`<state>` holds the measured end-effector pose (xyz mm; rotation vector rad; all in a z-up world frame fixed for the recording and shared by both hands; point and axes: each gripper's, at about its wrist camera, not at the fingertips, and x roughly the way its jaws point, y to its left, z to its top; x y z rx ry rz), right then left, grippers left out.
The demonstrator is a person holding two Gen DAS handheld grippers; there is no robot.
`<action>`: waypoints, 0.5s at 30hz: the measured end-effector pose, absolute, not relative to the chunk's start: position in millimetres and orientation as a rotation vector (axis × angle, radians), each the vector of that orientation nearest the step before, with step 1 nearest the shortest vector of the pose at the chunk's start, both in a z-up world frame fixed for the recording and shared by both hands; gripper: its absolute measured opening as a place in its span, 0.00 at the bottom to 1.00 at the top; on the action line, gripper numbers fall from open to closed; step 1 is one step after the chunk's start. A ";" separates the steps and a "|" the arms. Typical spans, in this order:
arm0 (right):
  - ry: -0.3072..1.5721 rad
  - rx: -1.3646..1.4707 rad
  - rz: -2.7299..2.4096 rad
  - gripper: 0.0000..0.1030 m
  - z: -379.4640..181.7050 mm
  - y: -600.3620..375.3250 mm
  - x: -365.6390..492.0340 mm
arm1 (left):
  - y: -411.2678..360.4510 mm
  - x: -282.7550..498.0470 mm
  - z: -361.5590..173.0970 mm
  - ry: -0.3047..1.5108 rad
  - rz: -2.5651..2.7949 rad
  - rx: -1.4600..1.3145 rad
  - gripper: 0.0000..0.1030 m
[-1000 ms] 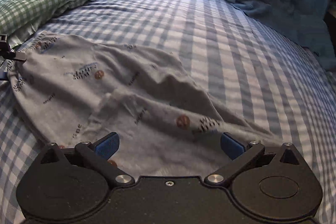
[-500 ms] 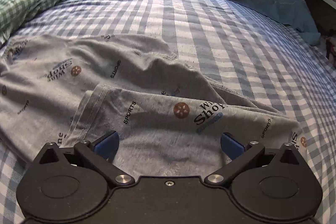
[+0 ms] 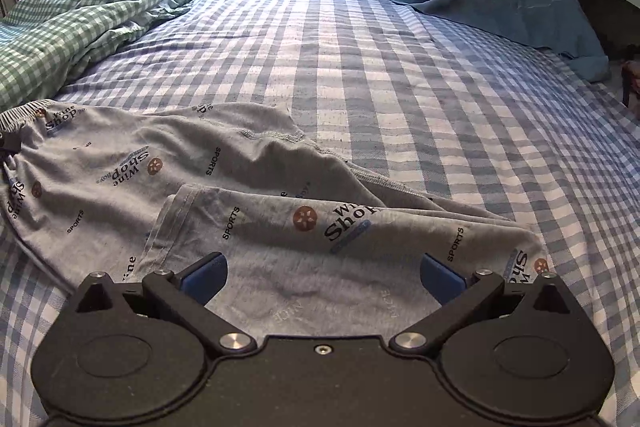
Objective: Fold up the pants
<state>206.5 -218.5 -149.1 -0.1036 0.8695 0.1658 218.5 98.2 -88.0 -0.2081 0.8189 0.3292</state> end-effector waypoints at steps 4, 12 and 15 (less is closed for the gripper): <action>0.851 -0.081 0.179 0.99 -141.7 -238.6 203.1 | 49.9 217.1 -54.9 0.744 0.204 -0.086 0.16; 0.807 -0.035 0.165 0.99 -120.9 -312.8 203.1 | -92.2 188.3 -9.2 0.627 -0.253 0.295 0.17; 0.803 -0.045 0.135 0.99 -117.1 -351.0 201.2 | -146.2 179.8 -17.9 0.623 -0.370 0.353 0.17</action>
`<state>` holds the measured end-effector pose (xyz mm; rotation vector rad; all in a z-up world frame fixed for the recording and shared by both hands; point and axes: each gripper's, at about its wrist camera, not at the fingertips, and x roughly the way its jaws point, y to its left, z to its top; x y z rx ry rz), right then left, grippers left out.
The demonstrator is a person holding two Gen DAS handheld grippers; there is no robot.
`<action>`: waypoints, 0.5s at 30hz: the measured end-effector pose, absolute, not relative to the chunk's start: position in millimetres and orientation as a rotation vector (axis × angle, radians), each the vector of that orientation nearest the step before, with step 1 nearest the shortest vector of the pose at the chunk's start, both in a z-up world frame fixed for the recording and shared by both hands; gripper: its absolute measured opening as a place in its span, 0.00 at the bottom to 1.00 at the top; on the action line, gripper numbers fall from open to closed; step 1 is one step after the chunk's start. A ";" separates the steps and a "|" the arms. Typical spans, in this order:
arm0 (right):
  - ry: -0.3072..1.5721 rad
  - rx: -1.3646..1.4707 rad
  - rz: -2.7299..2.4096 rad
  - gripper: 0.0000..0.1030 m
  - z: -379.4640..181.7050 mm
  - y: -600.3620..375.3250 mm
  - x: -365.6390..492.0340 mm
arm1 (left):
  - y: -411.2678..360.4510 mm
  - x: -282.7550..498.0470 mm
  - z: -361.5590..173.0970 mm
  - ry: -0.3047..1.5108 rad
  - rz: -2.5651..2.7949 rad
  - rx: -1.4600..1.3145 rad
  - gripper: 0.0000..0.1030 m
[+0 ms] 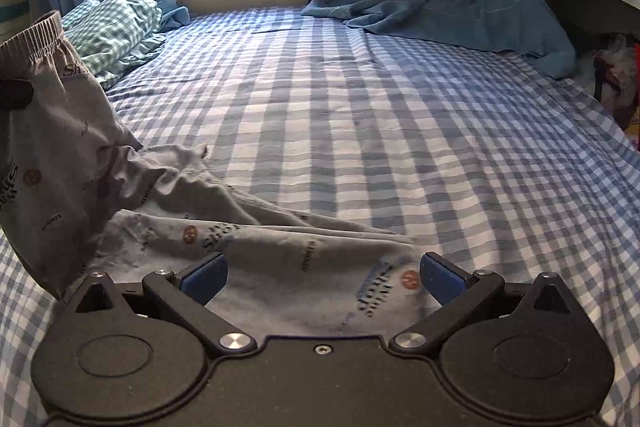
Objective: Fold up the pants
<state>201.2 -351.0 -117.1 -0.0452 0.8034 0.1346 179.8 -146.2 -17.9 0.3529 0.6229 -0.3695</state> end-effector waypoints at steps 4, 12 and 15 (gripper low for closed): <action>0.819 -0.064 0.078 0.99 -118.9 -404.7 197.5 | -215.3 171.8 -52.0 0.692 -0.449 0.366 0.23; 0.846 -0.035 0.089 0.99 -124.2 -469.5 197.1 | -258.3 167.2 -116.8 0.869 -0.410 0.358 0.61; 0.845 0.042 0.208 0.99 -123.5 -468.5 205.5 | -248.7 162.1 -126.8 0.913 -0.392 0.357 0.63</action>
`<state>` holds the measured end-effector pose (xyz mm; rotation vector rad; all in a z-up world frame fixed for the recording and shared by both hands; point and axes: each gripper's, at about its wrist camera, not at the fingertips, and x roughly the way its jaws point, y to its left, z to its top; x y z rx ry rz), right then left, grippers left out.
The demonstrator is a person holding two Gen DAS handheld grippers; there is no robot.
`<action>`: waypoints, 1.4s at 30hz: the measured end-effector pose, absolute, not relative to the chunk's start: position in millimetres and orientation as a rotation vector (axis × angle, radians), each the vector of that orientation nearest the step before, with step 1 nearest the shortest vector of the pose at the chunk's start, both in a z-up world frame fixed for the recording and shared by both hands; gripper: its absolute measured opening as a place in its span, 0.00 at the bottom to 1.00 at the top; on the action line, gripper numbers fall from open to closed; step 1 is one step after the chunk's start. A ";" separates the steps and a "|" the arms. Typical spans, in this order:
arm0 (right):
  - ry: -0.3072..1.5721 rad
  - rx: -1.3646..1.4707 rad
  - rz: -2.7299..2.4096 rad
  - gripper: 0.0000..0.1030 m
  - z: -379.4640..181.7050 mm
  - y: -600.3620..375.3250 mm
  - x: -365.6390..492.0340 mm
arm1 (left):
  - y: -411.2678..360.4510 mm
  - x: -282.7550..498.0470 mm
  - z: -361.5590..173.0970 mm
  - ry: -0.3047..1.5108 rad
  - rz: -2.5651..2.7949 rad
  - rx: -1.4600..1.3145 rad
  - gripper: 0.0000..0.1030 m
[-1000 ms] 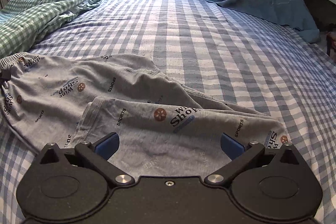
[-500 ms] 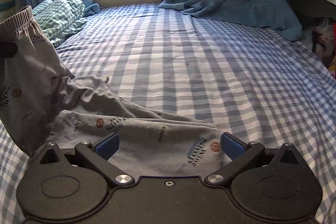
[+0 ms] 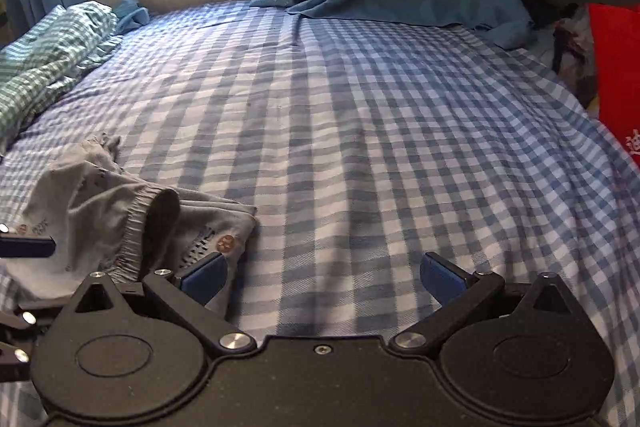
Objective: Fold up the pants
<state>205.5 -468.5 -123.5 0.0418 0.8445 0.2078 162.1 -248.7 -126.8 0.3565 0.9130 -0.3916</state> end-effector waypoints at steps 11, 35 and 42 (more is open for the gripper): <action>1.046 0.371 0.554 0.79 -145.1 -412.4 268.3 | -249.2 156.2 -150.2 0.944 -0.436 0.429 0.44; 1.103 0.477 0.386 0.00 -140.8 -473.1 269.0 | -235.0 164.2 -140.8 1.026 -0.493 0.108 0.00; 1.113 0.571 0.449 0.65 -151.4 -474.4 252.0 | -228.4 159.7 -142.8 1.039 -0.477 0.099 0.00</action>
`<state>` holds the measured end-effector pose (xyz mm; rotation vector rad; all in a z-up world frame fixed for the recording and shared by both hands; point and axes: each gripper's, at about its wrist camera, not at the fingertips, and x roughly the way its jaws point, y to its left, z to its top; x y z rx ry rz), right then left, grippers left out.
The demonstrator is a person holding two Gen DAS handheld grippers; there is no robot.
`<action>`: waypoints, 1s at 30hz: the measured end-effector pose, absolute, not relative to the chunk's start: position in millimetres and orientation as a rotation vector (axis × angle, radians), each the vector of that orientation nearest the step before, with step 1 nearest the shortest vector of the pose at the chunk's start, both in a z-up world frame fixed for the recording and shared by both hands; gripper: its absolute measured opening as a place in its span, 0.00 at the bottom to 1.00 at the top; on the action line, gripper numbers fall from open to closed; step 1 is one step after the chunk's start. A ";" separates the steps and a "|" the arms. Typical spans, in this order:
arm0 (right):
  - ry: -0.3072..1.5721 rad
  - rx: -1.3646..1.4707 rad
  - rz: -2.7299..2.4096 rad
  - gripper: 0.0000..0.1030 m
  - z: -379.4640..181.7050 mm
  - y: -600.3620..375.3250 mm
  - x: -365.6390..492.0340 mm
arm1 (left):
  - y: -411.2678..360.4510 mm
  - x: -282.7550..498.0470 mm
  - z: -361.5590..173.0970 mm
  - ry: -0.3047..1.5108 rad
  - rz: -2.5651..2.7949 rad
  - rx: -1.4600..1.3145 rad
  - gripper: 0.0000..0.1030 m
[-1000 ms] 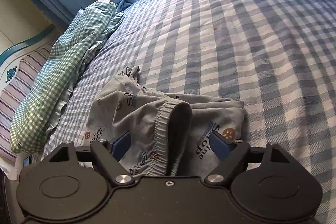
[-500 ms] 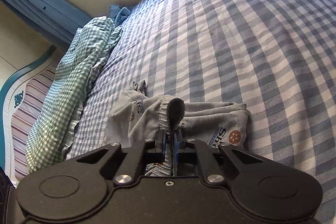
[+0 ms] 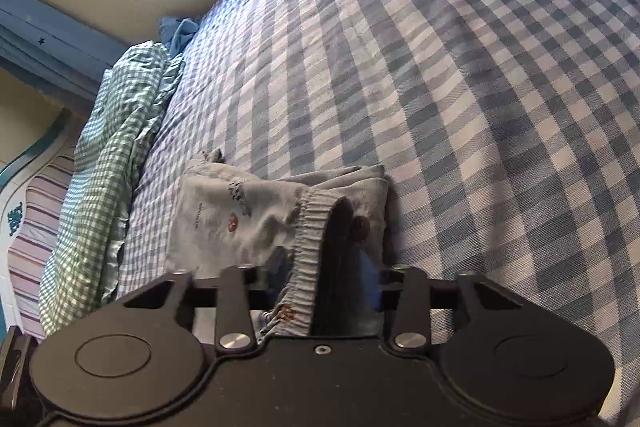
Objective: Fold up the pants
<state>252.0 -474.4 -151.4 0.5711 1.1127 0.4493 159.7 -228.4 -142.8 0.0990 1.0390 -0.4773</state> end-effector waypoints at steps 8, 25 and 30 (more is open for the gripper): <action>1.132 0.612 0.417 0.42 -168.6 -453.1 268.2 | -233.5 165.0 -142.3 1.047 -0.478 0.093 0.00; 1.136 0.361 0.329 0.22 -158.6 -443.0 258.0 | -227.1 160.0 -135.1 1.088 -0.499 0.026 0.23; 1.059 0.257 0.248 0.88 -141.8 -441.9 239.1 | -191.7 156.2 -110.0 1.051 -0.390 -0.070 0.65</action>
